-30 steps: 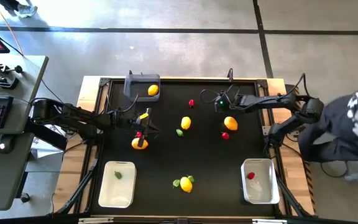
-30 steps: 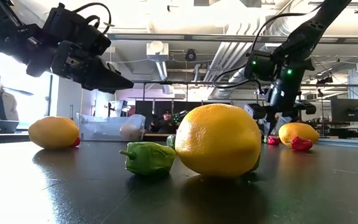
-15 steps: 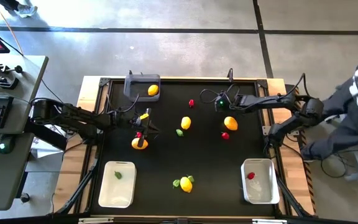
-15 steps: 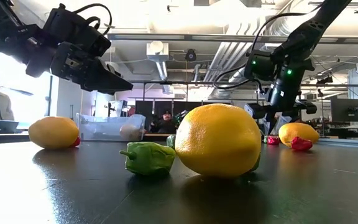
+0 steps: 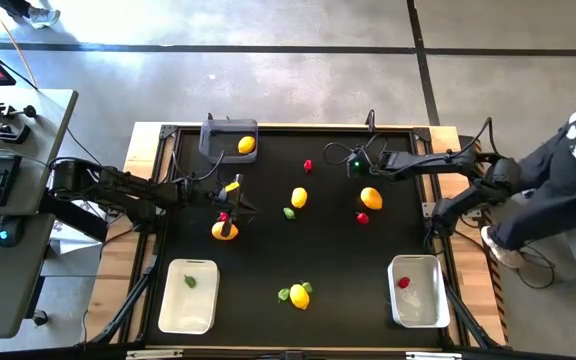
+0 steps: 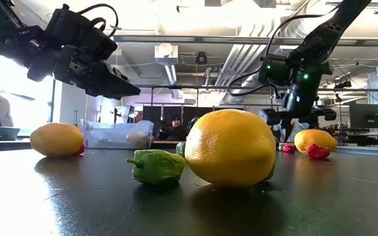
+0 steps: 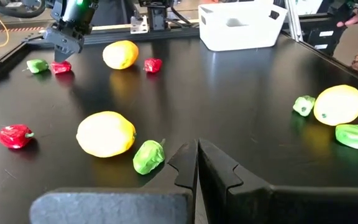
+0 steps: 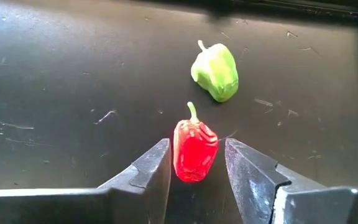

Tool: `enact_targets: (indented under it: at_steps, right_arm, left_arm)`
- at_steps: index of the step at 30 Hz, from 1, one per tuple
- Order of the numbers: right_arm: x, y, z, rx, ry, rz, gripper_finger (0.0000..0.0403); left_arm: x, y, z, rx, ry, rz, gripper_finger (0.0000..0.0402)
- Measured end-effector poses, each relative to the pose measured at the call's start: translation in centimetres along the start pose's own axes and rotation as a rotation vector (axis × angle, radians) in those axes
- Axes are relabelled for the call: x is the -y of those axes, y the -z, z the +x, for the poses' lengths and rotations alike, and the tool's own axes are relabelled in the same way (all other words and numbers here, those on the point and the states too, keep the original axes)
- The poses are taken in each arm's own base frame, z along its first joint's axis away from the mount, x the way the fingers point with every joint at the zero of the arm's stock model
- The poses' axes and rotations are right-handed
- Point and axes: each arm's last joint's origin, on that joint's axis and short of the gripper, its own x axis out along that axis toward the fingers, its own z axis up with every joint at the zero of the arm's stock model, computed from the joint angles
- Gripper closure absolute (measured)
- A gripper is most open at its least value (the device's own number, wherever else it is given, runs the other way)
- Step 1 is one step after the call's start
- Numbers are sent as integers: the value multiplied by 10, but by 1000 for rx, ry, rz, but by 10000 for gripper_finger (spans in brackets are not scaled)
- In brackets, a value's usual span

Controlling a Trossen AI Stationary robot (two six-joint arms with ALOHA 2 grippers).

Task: Sort produce into baskets
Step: Put the red chili pepper into the gray bin

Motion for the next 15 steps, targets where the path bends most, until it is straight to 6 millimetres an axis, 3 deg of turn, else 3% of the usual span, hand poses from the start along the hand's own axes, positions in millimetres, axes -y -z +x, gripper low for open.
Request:
enact_targets:
  at_steps: [15]
  right_arm:
    - [1,1,1,1,19,26,231]
  left_arm:
    - [-7,10,-8,-2,-100,9,401]
